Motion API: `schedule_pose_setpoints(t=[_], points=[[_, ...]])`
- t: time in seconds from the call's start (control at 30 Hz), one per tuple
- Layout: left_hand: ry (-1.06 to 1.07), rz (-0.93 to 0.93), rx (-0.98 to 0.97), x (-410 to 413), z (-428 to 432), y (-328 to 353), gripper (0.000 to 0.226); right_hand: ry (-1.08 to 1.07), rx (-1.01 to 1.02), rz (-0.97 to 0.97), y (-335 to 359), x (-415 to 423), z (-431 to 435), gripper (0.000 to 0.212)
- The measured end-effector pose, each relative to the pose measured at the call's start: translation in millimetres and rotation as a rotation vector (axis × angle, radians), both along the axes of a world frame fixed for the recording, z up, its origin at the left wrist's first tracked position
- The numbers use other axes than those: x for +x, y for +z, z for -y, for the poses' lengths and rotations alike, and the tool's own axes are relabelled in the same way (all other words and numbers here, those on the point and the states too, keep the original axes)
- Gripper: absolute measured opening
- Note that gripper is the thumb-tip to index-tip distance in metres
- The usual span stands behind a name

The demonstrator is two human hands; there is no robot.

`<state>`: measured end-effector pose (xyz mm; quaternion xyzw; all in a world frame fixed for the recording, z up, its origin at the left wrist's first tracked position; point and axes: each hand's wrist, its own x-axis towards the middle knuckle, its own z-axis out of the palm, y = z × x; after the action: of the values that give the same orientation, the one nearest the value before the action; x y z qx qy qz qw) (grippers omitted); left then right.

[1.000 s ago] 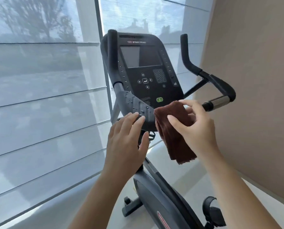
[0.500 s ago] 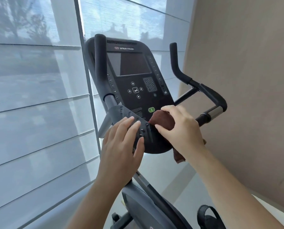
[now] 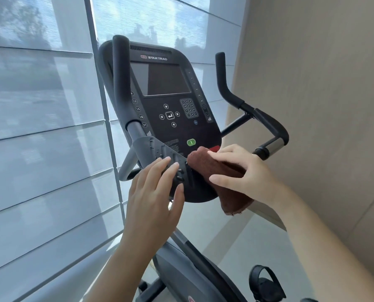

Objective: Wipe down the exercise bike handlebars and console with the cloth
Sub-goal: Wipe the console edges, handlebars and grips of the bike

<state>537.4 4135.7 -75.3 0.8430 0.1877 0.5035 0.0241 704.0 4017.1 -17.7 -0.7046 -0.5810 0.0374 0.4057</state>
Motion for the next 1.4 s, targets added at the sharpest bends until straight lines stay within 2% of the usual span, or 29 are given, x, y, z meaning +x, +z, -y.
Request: schedule_pose_setpoints(t=[0.07, 0.13, 0.2, 0.33, 0.43, 0.53, 0.67, 0.77, 0.97, 1.1, 1.2, 1.3, 1.4], points=[[0.01, 0.004, -0.009, -2.4, -1.3, -0.4, 0.04, 0.092, -0.123, -0.009, 2.6, 3.7, -2.4, 0.039], [0.03, -0.002, -0.015, -5.3, -2.9, -1.8, 0.04, 0.164, -0.138, -0.052, 1.0, 0.2, -6.8, 0.041], [0.051, -0.007, -0.025, -7.4, -3.6, -3.7, 0.04, 0.159, -0.061, -0.01, -6.3, -6.9, -9.9, 0.046], [0.084, -0.003, -0.026, -9.5, -4.4, -8.2, 0.041, 0.001, 0.088, 0.25, -33.2, -23.4, -12.7, 0.065], [0.098, -0.011, -0.024, -10.6, -8.5, -10.7, 0.042, -0.091, 0.266, 0.361, -44.8, -31.6, -17.9, 0.059], [0.094, -0.029, -0.023, -13.6, -19.9, -12.4, 0.048, -0.086, 0.311, 0.318, -36.5, -33.7, -28.3, 0.053], [0.076, -0.095, -0.032, -17.5, -34.3, -11.4, 0.064, -0.02, 0.209, 0.271, -9.9, -33.4, -48.0, 0.054], [0.049, -0.107, -0.041, -17.1, -36.7, -10.1, 0.069, 0.004, 0.113, 0.301, -5.5, -31.2, -49.7, 0.056], [0.02, -0.104, -0.019, -18.8, -39.1, -10.1, 0.069, 0.017, 0.139, 0.396, -28.5, -30.4, -6.1, 0.052], [0.008, -0.095, -0.039, -19.1, -42.1, -8.4, 0.074, 0.131, 0.135, 0.184, 1.7, -18.0, -14.6, 0.051], [0.02, -0.098, -0.044, -18.2, -44.2, -9.6, 0.077, 0.074, 0.234, 0.209, 28.5, -13.1, -65.1, 0.054], [0.004, -0.087, -0.022, -18.3, -46.3, -10.7, 0.075, 0.17, 0.095, 0.181, 31.2, -21.0, -111.6, 0.052], [-0.011, -0.069, 0.023, -18.5, -49.9, -12.0, 0.072, 0.216, 0.004, 0.146, 22.6, -19.1, -109.4, 0.051]])
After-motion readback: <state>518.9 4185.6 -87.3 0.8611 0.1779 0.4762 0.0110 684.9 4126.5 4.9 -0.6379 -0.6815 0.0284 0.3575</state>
